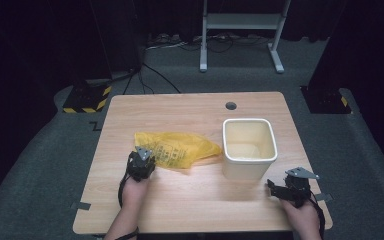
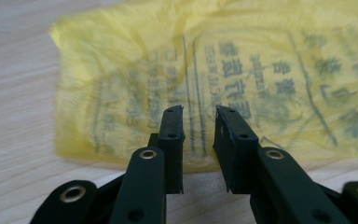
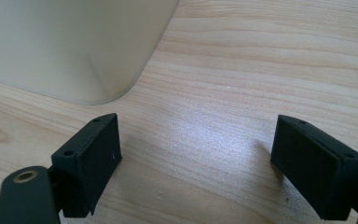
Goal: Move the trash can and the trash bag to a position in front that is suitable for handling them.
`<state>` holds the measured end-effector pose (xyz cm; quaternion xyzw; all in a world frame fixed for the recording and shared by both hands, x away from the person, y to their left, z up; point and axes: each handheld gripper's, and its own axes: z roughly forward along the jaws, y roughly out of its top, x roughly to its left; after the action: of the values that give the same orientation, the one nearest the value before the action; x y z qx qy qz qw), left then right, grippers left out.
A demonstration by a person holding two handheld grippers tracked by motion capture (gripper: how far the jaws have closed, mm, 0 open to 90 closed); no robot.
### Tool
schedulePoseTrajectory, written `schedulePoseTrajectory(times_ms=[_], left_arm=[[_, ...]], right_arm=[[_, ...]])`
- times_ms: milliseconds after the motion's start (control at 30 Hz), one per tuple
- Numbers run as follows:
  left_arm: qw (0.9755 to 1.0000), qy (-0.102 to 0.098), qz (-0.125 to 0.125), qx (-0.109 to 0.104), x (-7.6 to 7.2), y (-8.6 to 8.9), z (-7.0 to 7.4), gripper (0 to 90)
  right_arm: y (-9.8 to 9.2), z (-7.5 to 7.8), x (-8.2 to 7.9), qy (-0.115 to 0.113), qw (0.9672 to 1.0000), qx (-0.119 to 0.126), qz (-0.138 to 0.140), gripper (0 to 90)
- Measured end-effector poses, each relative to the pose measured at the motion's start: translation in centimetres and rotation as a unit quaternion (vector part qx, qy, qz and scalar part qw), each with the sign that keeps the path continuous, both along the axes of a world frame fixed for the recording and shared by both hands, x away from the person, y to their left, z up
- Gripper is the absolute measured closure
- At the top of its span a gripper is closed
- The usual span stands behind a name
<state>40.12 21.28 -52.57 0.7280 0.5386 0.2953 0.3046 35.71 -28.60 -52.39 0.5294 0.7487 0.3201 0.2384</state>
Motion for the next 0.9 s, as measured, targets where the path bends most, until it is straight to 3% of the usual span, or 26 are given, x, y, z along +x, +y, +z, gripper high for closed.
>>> schedulePoseTrajectory(times_ms=[133,200,333,400,467,500,533,633,700,733,767,833,900], left_arm=[[0.9999,0.005,-0.01,0.001,-0.7,-0.3,0.1,74.2],[0.9996,0.008,-0.025,0.009,-2.0,-0.8,0.2,74.2],[0.9991,0.013,-0.041,-0.001,-3.7,-1.3,0.2,74.2],[0.998,0.019,-0.059,-0.011,-5.4,-2.3,0.3,74.5],[0.9972,0.024,-0.069,-0.011,-6.0,-2.9,0.4,74.5],[0.9962,0.027,-0.083,-0.002,-6.6,-3.6,0.6,74.1],[0.9952,0.007,-0.095,0.021,-7.0,-4.0,1.2,73.2],[0.9969,-0.007,-0.078,0.011,-6.5,-3.0,2.2,73.1],[0.9993,-0.018,-0.032,0.006,-4.5,-0.2,3.1,72.2],[0.9993,-0.018,-0.032,0.006,-4.5,-0.2,3.1,72.2],[0.9997,-0.017,-0.014,0.015,-3.7,0.7,3.2,72.2],[0.9998,-0.011,0.012,0.009,-2.0,2.4,2.9,72.3],[0.9997,-0.008,0.02,0.007,-1.1,3.1,2.5,72.4]], right_arm=[[0.0,0.0,0.0,0.0,1.0,0.0,0.0,15.3],[0.0,0.0,0.0,0.0,1.0,0.001,0.0,15.3],[0.0,0.0,0.0,0.0,1.0,0.0,0.0,15.3],[0.0,0.0,0.0,0.0,1.0,0.0,0.0,15.3],[0.0,0.0,0.0,0.0,1.0,0.0,0.0,15.4],[0.0,0.0,0.0,0.0,1.0,0.0,0.0,15.4],[0.0,0.0,0.0,0.0,1.0,0.001,0.001,15.4],[0.0,0.0,0.0,0.0,1.0,0.0,0.001,15.4],[0.0,0.0,0.0,0.0,1.0,0.0,0.001,15.4],[0.0,0.0,0.0,0.0,1.0,0.0,0.001,15.4],[0.0,0.0,0.0,0.0,1.0,0.0,0.001,15.4],[0.0,0.0,0.0,0.0,1.0,0.0,0.001,15.4],[0.0,0.0,0.0,0.0,1.0,0.0,0.001,15.4]])
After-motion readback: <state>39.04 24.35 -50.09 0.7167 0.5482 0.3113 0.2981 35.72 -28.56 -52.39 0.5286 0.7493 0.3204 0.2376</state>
